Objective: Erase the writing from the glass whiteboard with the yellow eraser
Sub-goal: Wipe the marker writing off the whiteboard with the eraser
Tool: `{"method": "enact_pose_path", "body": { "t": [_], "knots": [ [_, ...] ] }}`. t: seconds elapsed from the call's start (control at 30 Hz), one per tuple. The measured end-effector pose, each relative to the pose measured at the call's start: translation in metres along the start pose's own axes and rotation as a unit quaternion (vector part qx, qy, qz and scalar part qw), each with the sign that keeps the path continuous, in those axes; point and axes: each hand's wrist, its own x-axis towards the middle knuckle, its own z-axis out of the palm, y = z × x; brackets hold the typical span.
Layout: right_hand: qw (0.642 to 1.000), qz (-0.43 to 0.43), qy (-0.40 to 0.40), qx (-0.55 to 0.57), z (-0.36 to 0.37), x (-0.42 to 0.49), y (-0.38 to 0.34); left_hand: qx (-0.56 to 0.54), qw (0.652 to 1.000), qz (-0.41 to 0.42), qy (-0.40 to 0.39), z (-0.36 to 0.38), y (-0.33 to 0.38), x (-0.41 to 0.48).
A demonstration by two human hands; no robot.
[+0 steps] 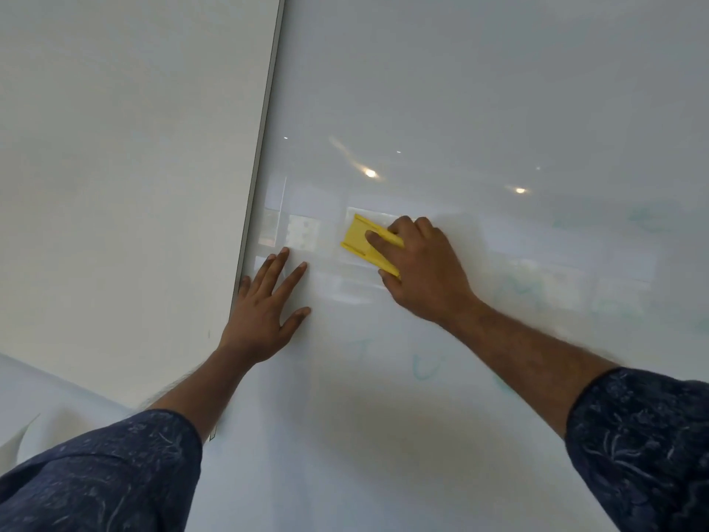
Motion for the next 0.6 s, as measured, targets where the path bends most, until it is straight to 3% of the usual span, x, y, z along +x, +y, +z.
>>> {"method": "enact_pose_path", "body": {
  "t": [0.07,0.2,0.3,0.37,0.5,0.6],
  "knots": [
    [1.000,-0.011,-0.013,0.015,0.013,-0.017,-0.019,0.002,1.000,-0.001,0.002,0.000,-0.001,0.002],
    [0.989,-0.124,-0.072,0.030,0.044,-0.077,-0.065,0.005,1.000,-0.006,-0.008,-0.002,-0.001,0.000],
    [0.980,-0.176,-0.096,0.008,0.044,-0.088,-0.060,0.004,1.000,-0.002,-0.014,-0.003,-0.004,-0.002],
    [0.988,-0.144,-0.061,-0.016,0.031,-0.065,-0.037,0.000,1.000,-0.005,-0.009,-0.003,-0.003,0.000],
    [0.999,-0.002,-0.004,-0.040,0.003,-0.025,-0.002,0.000,1.000,-0.003,-0.006,-0.002,-0.002,0.002],
    [1.000,-0.011,-0.006,-0.026,0.015,-0.044,-0.022,0.003,1.000,-0.003,-0.006,-0.002,-0.003,0.002]
  ]
}}
